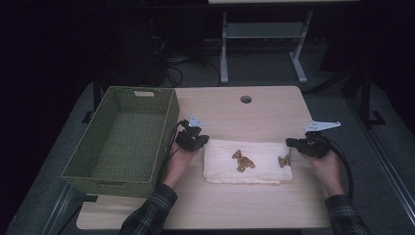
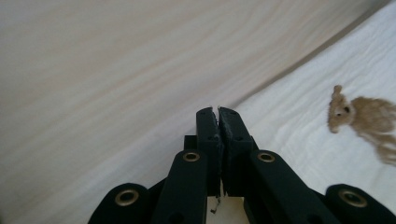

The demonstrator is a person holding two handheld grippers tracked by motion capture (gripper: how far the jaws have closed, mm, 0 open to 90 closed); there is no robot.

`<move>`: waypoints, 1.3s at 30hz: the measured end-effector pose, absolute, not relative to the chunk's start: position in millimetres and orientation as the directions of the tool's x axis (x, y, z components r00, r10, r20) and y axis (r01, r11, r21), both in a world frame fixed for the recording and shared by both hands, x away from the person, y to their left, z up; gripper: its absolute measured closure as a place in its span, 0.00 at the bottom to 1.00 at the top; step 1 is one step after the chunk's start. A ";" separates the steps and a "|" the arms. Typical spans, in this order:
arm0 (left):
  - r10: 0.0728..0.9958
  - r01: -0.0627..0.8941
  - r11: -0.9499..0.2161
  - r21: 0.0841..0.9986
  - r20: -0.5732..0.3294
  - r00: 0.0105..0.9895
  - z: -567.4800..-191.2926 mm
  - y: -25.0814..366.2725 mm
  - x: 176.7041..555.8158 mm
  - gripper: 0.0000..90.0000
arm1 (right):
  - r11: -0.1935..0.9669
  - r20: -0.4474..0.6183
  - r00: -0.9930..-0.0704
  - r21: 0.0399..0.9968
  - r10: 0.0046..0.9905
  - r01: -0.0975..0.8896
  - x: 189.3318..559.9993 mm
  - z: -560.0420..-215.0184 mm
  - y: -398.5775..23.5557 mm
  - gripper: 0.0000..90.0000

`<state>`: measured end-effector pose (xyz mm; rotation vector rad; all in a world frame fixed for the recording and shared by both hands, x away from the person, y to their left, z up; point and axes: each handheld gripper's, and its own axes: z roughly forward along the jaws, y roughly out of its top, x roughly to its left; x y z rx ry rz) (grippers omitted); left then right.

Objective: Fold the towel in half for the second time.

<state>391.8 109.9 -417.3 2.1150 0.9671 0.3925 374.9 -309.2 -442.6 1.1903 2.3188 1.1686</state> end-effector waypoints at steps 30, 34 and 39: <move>0.694 0.474 -0.480 0.738 -0.011 0.720 -405.1 119.4 333.7 0.97 | 0.393 0.069 -0.687 0.777 0.723 0.491 311.9 -428.3 -305.0 0.98; 0.683 0.481 -0.500 0.720 -0.013 0.730 -410.5 118.3 327.2 0.97 | 0.410 0.064 -0.693 0.765 0.718 0.496 305.3 -433.0 -303.8 0.97; 0.676 0.494 -0.509 0.704 -0.028 0.736 -417.2 118.7 322.7 0.97 | 0.423 0.068 -0.696 0.750 0.715 0.509 301.1 -439.8 -302.9 0.97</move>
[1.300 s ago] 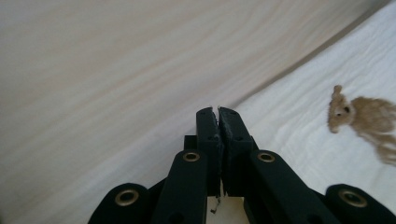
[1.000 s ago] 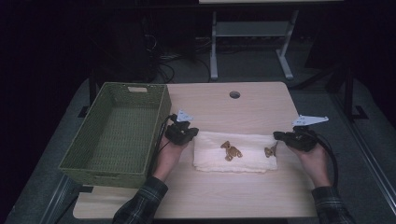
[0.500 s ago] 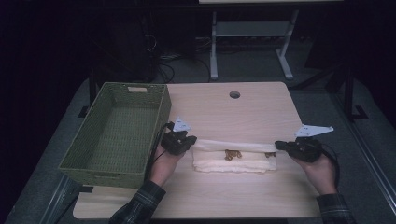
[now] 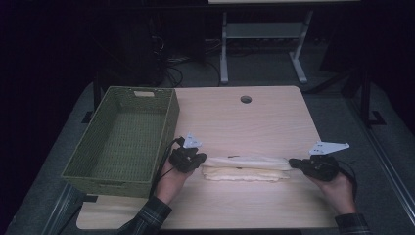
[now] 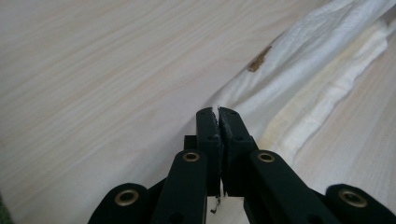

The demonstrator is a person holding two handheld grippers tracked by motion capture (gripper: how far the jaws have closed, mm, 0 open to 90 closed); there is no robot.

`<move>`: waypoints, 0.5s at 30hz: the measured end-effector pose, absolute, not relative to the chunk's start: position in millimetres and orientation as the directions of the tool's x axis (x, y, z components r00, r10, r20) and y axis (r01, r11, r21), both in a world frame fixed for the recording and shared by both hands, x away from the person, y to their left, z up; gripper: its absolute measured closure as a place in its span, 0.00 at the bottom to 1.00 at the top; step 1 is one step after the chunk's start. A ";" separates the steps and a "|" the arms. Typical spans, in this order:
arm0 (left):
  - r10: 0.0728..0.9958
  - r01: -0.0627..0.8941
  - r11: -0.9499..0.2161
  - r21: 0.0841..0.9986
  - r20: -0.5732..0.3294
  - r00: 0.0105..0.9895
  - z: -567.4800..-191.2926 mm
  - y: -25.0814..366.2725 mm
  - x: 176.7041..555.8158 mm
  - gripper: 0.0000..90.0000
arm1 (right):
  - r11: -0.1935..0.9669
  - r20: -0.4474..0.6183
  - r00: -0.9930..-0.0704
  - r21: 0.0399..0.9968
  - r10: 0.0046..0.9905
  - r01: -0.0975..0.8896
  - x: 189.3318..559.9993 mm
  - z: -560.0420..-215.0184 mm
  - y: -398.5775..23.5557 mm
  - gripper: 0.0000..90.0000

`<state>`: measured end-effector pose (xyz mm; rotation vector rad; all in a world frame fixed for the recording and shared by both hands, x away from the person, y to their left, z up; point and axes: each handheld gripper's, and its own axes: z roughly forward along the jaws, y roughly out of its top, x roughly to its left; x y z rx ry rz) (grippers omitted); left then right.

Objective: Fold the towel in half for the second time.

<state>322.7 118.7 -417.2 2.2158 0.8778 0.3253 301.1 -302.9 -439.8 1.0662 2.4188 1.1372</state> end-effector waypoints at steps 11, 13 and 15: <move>0.660 0.528 -0.545 0.652 -0.055 0.749 -434.1 115.8 316.4 0.97 | 0.449 0.079 -0.706 0.721 0.703 0.528 293.1 -450.4 -299.8 0.97; 0.655 0.520 -0.553 0.651 -0.046 0.754 -434.2 116.5 316.5 0.96 | 0.452 0.081 -0.708 0.717 0.701 0.530 292.1 -451.3 -299.5 0.96; 0.662 0.523 -0.538 0.661 -0.053 0.748 -433.1 117.3 315.3 0.95 | 0.451 0.079 -0.708 0.721 0.702 0.526 291.8 -451.9 -300.1 0.93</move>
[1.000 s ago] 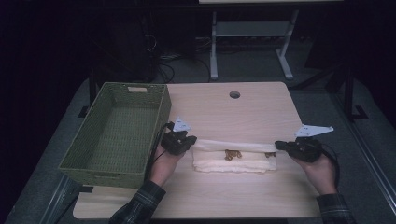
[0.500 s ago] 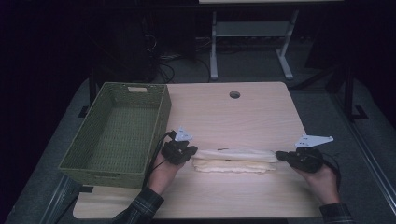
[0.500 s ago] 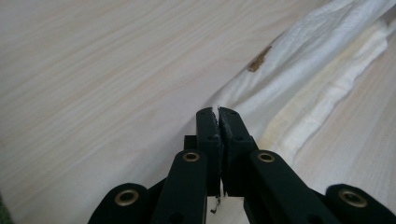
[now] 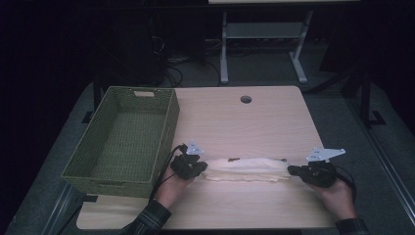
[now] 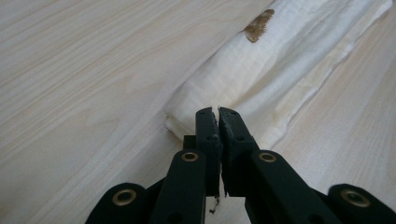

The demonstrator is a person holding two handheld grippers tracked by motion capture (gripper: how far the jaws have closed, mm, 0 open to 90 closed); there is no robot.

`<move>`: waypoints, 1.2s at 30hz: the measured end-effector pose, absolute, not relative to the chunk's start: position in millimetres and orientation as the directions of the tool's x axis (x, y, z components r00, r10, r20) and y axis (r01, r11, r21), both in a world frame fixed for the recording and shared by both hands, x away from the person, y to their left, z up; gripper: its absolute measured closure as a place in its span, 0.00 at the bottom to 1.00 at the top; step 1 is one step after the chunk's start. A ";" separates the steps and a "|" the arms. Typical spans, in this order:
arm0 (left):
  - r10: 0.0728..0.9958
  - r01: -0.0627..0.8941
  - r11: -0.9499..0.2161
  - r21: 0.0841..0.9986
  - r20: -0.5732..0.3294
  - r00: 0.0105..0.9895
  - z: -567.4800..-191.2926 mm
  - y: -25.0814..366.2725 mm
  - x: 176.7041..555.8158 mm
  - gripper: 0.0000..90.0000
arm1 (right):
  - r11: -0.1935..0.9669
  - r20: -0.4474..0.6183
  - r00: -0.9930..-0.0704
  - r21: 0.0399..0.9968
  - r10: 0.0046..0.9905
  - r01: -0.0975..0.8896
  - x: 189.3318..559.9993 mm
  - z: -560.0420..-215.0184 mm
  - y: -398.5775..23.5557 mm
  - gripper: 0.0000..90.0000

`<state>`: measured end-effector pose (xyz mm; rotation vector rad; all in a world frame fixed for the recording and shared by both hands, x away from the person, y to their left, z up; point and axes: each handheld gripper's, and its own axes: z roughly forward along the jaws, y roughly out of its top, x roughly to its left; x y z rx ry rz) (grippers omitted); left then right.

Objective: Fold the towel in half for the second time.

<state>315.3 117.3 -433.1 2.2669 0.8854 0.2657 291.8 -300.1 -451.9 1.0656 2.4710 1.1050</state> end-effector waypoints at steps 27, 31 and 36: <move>0.572 0.410 -0.559 0.721 -0.023 0.820 -413.6 87.5 346.3 0.56 | 0.391 0.097 -0.666 0.743 0.740 0.543 322.1 -439.2 -300.6 0.73; 0.533 0.389 -0.588 0.709 -0.022 0.846 -419.7 77.5 354.8 0.54 | 0.397 0.095 -0.661 0.733 0.745 0.553 329.1 -445.4 -298.2 0.73; 0.503 0.379 -0.608 0.698 -0.032 0.864 -428.7 68.5 362.8 0.53 | 0.406 0.095 -0.654 0.715 0.750 0.570 331.9 -451.8 -297.3 0.73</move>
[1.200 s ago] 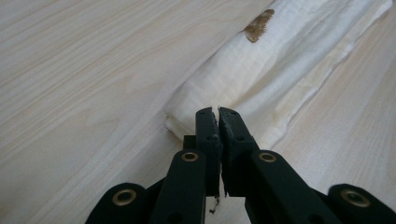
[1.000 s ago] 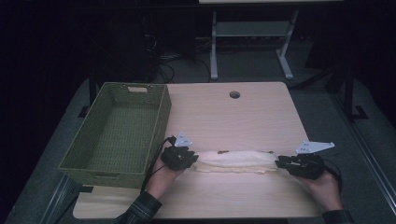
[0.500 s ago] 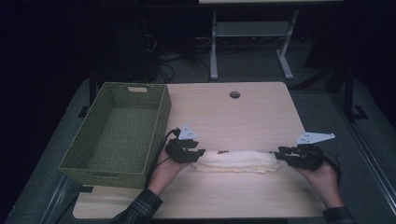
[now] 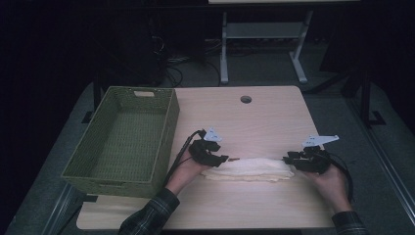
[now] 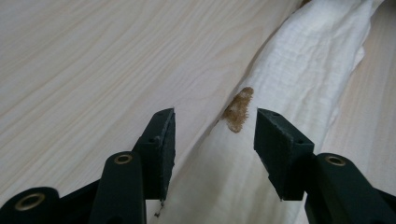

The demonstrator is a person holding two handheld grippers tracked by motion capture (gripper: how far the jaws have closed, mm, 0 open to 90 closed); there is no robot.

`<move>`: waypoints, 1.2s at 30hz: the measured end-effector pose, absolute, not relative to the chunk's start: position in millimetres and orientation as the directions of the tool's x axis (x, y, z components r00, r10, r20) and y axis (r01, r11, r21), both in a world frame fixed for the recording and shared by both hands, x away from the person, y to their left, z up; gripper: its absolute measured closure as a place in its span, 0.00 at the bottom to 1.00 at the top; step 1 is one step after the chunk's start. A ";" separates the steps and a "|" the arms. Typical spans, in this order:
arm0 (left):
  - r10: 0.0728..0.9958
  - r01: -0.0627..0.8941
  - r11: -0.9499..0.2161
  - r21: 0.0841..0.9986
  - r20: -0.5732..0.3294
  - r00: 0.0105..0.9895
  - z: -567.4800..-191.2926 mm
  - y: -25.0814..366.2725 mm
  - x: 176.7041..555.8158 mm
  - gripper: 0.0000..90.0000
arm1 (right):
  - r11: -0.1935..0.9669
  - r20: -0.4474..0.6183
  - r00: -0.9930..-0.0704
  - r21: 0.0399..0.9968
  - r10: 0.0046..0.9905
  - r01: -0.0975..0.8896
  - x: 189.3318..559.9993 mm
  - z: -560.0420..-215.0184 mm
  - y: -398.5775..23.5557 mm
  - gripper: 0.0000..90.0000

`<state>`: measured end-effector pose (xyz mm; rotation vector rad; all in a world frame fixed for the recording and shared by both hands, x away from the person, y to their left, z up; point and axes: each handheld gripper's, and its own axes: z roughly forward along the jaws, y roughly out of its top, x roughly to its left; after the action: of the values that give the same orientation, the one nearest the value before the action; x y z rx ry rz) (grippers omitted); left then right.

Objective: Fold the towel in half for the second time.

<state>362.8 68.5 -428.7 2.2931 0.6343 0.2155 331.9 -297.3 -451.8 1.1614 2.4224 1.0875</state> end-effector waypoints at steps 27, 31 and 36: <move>0.416 0.369 -0.695 0.617 -0.073 0.906 -460.1 47.0 378.3 0.52 | 0.430 0.124 -0.674 0.682 0.729 0.591 337.1 -470.6 -286.6 0.74; 0.407 0.358 -0.708 0.609 -0.063 0.911 -459.0 44.5 374.5 0.60 | 0.430 0.132 -0.678 0.682 0.724 0.592 336.6 -470.6 -286.2 0.79; 0.398 0.363 -0.708 0.606 -0.082 0.914 -458.2 42.0 371.0 0.73 | 0.428 0.145 -0.678 0.677 0.720 0.599 336.3 -470.3 -285.8 0.84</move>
<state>371.0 42.0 -458.2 2.4250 0.5409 0.0726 336.3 -285.8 -470.3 1.1712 2.5098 1.0857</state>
